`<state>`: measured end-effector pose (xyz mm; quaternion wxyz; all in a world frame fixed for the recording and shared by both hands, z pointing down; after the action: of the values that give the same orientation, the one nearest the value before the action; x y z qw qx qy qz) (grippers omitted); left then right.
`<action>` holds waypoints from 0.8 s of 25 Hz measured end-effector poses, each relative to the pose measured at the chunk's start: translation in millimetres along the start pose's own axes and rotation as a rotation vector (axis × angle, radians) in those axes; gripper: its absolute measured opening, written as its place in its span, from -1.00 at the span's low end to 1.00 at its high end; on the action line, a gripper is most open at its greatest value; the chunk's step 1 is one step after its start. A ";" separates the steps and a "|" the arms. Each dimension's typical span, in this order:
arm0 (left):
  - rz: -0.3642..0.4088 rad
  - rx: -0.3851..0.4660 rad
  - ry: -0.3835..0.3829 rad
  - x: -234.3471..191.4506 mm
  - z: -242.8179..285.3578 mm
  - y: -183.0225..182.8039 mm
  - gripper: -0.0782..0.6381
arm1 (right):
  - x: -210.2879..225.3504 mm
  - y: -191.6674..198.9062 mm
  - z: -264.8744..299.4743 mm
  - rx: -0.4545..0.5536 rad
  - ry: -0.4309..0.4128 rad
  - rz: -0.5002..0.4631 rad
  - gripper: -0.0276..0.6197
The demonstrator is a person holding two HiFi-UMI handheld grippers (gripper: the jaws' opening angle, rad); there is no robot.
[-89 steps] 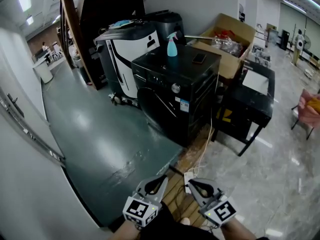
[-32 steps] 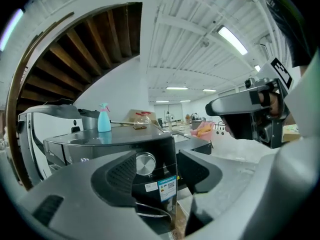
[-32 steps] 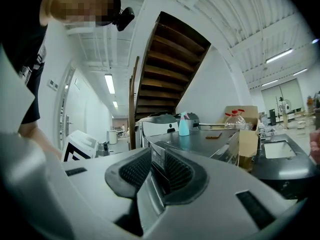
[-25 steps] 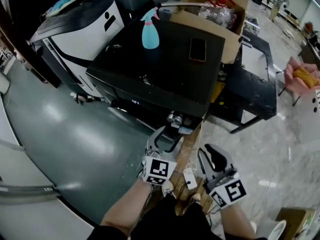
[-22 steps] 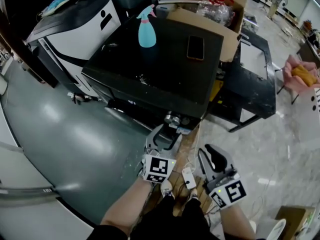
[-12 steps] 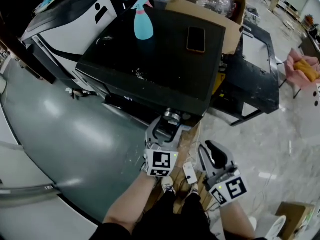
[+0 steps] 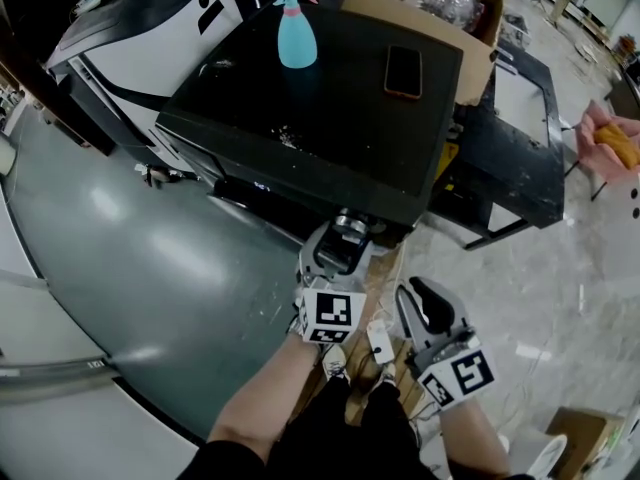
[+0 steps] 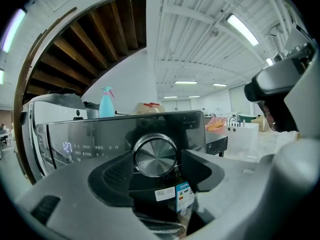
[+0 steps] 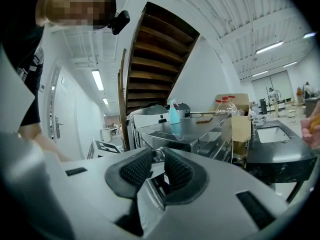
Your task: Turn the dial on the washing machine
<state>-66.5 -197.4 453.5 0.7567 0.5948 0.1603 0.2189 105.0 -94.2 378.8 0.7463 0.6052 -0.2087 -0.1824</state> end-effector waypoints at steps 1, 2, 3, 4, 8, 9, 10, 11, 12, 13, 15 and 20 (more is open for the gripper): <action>0.000 -0.005 -0.006 -0.5 1.2 0.3 0.00 | 0.5 0.3 -0.4 -0.002 0.001 0.002 -0.67; -0.001 -0.011 -0.013 -0.9 2.2 0.9 0.00 | 0.9 0.6 -0.9 -0.004 0.001 0.004 -0.67; -0.003 -0.016 -0.021 -1.4 3.0 1.6 0.00 | 1.4 1.0 -1.4 -0.005 0.002 0.004 -0.67; -0.008 -0.018 -0.028 -2.0 3.6 2.2 0.00 | 2.2 1.4 -1.9 -0.004 0.003 0.003 -0.68; -0.041 -0.018 -0.030 -3.5 4.8 2.8 -0.02 | 6.1 3.9 -4.3 -0.011 0.011 0.011 -0.69; -0.051 -0.018 -0.027 -3.7 4.6 2.9 -0.02 | 7.0 4.7 -4.6 -0.012 0.013 0.017 -0.70; -0.067 -0.019 -0.023 -4.2 4.4 3.0 -0.02 | 7.6 5.3 -4.7 -0.011 0.015 0.023 -0.70; -0.089 -0.019 -0.018 -4.9 4.3 3.0 -0.02 | 8.2 5.6 -4.4 -0.009 0.017 0.028 -0.71; -0.118 -0.019 -0.011 -6.0 4.3 2.9 -0.02 | 8.5 5.7 -3.9 -0.007 0.019 0.032 -0.71; -0.152 -0.018 -0.002 -7.3 4.4 2.6 -0.02 | 8.6 5.7 -3.3 -0.006 0.019 0.036 -0.71; -0.219 -0.015 0.014 -10.1 4.6 2.8 -0.02 | 8.3 6.3 -2.0 -0.009 0.016 0.039 -0.72; -0.344 -0.008 0.042 -14.1 4.5 5.4 -0.02 | 7.4 6.9 -0.6 -0.010 0.011 0.043 -0.73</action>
<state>-77.1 -207.4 459.6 0.7818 0.5510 0.2746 0.0991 111.8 -96.2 386.1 0.7542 0.5977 -0.2165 -0.1642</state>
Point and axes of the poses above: the fingertips, and each gripper's own axes: z forward along the fingers, x to its right, y out of its underside, the point moved 10 cm from there along -z, backward along the fingers, and after that the axes turned 3 degrees about -z, right-handed, at the moved point
